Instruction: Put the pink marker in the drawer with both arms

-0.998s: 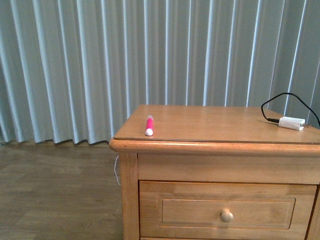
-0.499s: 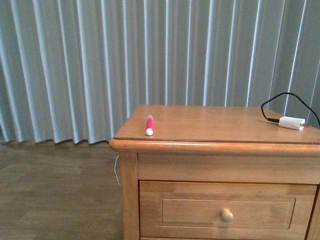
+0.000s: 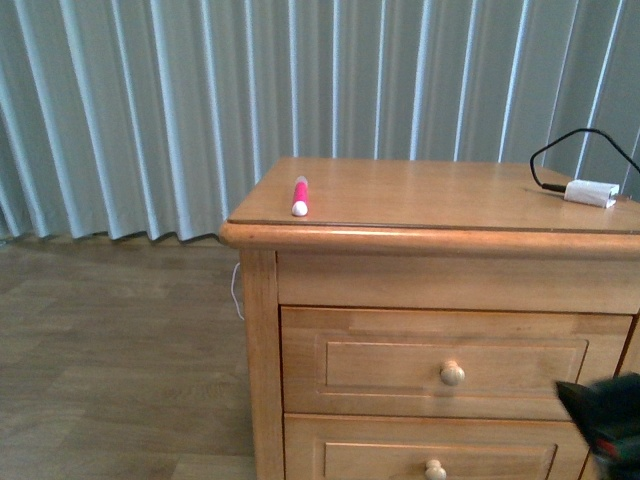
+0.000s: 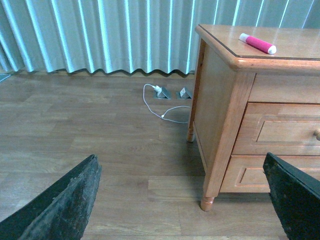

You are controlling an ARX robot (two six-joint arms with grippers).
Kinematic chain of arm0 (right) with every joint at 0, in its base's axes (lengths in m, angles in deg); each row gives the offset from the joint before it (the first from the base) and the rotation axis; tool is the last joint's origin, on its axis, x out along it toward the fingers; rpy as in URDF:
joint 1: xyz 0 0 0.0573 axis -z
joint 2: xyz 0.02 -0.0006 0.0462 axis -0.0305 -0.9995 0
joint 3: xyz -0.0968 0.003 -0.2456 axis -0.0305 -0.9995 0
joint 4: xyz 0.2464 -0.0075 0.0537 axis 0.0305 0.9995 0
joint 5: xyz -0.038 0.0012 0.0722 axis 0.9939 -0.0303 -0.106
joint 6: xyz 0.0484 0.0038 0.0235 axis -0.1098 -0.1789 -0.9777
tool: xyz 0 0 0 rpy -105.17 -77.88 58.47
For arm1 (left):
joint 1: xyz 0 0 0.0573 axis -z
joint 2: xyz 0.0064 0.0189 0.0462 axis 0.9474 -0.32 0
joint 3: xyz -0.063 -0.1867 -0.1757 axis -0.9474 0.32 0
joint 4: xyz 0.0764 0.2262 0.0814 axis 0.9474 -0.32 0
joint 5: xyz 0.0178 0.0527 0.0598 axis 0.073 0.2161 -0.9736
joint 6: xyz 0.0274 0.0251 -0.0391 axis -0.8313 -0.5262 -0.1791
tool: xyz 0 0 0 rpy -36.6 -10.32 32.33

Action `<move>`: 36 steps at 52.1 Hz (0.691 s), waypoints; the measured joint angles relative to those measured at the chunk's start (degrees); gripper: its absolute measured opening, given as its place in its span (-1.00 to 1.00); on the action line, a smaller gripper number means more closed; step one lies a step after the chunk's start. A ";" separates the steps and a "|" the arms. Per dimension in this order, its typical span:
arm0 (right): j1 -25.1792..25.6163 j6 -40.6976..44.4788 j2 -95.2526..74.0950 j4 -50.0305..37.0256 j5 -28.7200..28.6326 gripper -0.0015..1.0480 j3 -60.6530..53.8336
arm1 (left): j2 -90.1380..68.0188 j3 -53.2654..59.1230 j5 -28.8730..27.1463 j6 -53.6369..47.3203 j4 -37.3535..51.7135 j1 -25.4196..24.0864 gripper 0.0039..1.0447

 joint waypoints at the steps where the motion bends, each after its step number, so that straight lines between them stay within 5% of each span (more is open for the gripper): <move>1: -0.70 -0.26 -2.43 -1.16 0.09 0.83 1.20 | 0.00 0.00 0.00 0.00 0.00 0.00 0.88; 17: -6.51 -4.13 -30.53 -11.23 6.43 0.83 18.75 | 0.00 0.00 0.00 0.00 0.00 0.00 0.88; 36: -5.73 -6.49 -46.73 -12.09 12.07 0.83 32.28 | 0.00 0.00 0.02 0.00 0.00 0.00 0.88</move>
